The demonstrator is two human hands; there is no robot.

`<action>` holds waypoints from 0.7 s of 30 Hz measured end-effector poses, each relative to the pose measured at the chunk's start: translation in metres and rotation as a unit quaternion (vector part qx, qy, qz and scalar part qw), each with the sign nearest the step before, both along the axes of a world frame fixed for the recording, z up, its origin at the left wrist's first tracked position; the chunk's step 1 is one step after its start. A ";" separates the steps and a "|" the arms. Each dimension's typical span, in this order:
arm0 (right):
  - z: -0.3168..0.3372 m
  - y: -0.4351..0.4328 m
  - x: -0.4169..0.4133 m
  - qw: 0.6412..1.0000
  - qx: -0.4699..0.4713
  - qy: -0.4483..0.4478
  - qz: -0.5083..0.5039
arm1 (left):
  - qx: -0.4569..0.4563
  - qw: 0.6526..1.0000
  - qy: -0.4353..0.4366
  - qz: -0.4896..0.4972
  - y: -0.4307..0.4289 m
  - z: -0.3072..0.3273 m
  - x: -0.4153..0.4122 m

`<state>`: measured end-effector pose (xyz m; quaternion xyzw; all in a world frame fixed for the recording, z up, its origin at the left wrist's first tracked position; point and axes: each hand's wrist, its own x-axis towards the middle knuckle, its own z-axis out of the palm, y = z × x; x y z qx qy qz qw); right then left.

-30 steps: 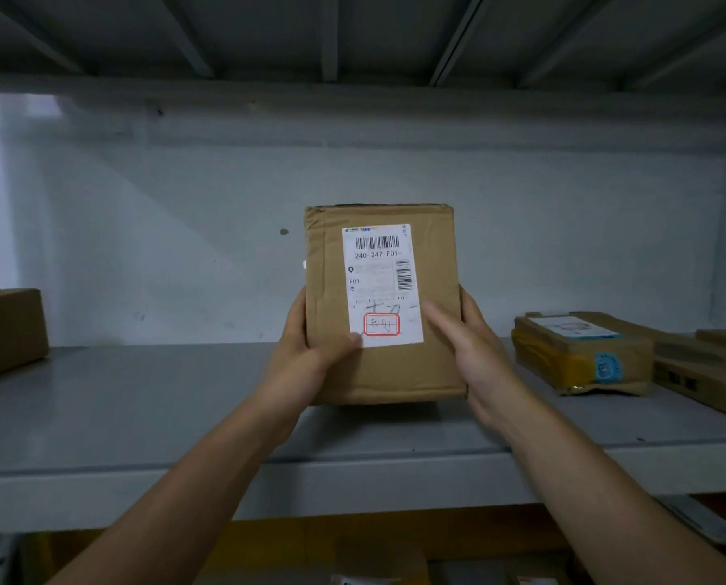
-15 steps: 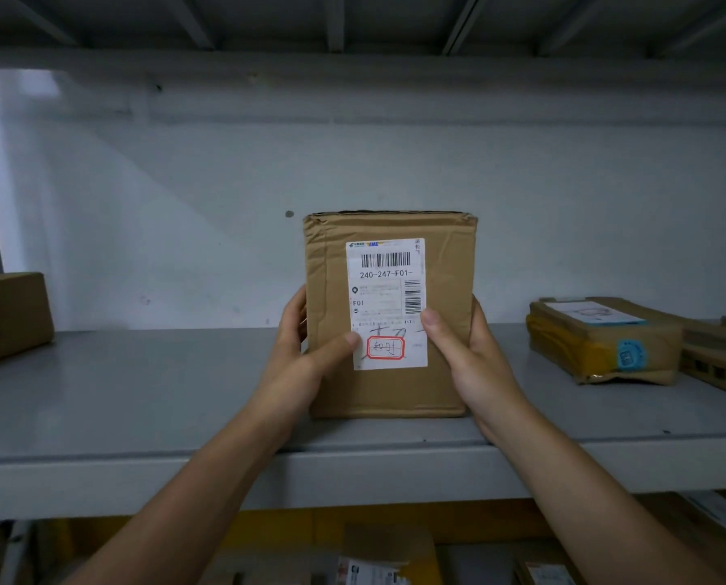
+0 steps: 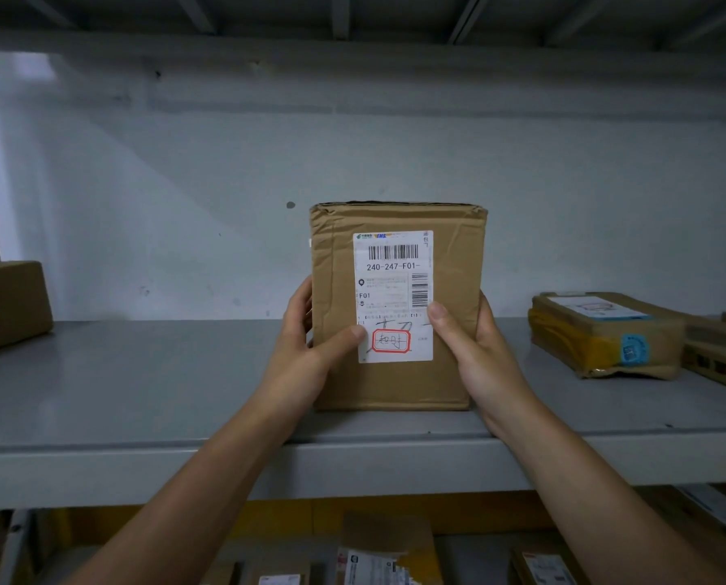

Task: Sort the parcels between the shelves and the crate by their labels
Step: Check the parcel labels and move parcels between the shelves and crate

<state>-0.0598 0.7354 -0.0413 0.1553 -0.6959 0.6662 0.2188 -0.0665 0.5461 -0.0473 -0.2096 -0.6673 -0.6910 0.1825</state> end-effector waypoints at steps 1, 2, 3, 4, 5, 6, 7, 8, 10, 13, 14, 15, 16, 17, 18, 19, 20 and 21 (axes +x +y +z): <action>0.000 0.000 -0.001 1.000 0.000 -0.003 -0.001 | 0.000 1.000 0.000 0.000 0.000 0.000 0.000; 0.000 0.000 -0.001 1.000 -0.001 -0.005 -0.001 | -0.001 1.000 0.001 0.000 -0.001 -0.001 -0.001; 0.000 0.000 -0.001 1.000 -0.001 -0.009 -0.005 | -0.003 1.000 0.000 0.002 -0.001 -0.001 -0.001; 0.000 -0.001 -0.002 1.000 -0.003 -0.013 -0.006 | -0.004 1.000 0.000 0.005 0.000 -0.001 -0.002; 0.000 -0.001 -0.001 1.000 -0.004 -0.017 -0.010 | -0.005 1.000 0.000 0.003 0.000 0.000 -0.001; 0.001 -0.002 0.000 1.000 -0.006 -0.022 -0.011 | -0.005 1.000 0.000 0.004 0.000 0.000 -0.001; 0.002 -0.003 0.003 1.000 -0.005 -0.027 -0.014 | -0.004 1.000 0.002 0.002 0.000 0.001 0.002; 0.002 -0.003 0.004 0.999 -0.006 -0.031 -0.014 | -0.003 1.000 0.002 0.002 0.000 0.001 0.002; 0.005 -0.004 0.009 0.999 -0.013 -0.037 -0.017 | 0.003 1.000 0.006 -0.003 -0.001 0.003 0.006; 0.011 -0.008 0.019 0.999 -0.014 -0.042 -0.023 | 0.022 1.000 0.011 -0.007 -0.003 0.004 0.012; 0.014 -0.010 0.024 0.999 -0.010 -0.040 -0.032 | 0.030 0.999 0.013 -0.012 -0.004 0.004 0.016; 0.017 -0.011 0.028 0.998 -0.010 -0.039 -0.040 | 0.035 0.999 0.020 -0.012 -0.005 0.004 0.018; 0.021 -0.013 0.034 0.998 -0.010 -0.036 -0.051 | 0.038 0.999 0.029 -0.017 -0.007 0.004 0.022; 0.024 -0.015 0.040 0.997 -0.011 -0.035 -0.061 | 0.037 0.998 0.041 -0.022 -0.008 0.004 0.025; 0.028 -0.016 0.046 0.997 -0.015 -0.035 -0.069 | 0.032 0.998 0.049 -0.030 -0.010 0.005 0.029; 0.030 -0.017 0.052 0.996 -0.020 -0.041 -0.078 | 0.031 0.997 0.055 -0.040 -0.011 0.005 0.033; 0.033 -0.018 0.057 0.995 -0.028 -0.044 -0.083 | 0.033 0.996 0.061 -0.048 -0.011 0.005 0.037; 0.035 -0.017 0.065 0.994 -0.034 -0.046 -0.098 | 0.041 0.995 0.066 -0.065 -0.008 0.005 0.041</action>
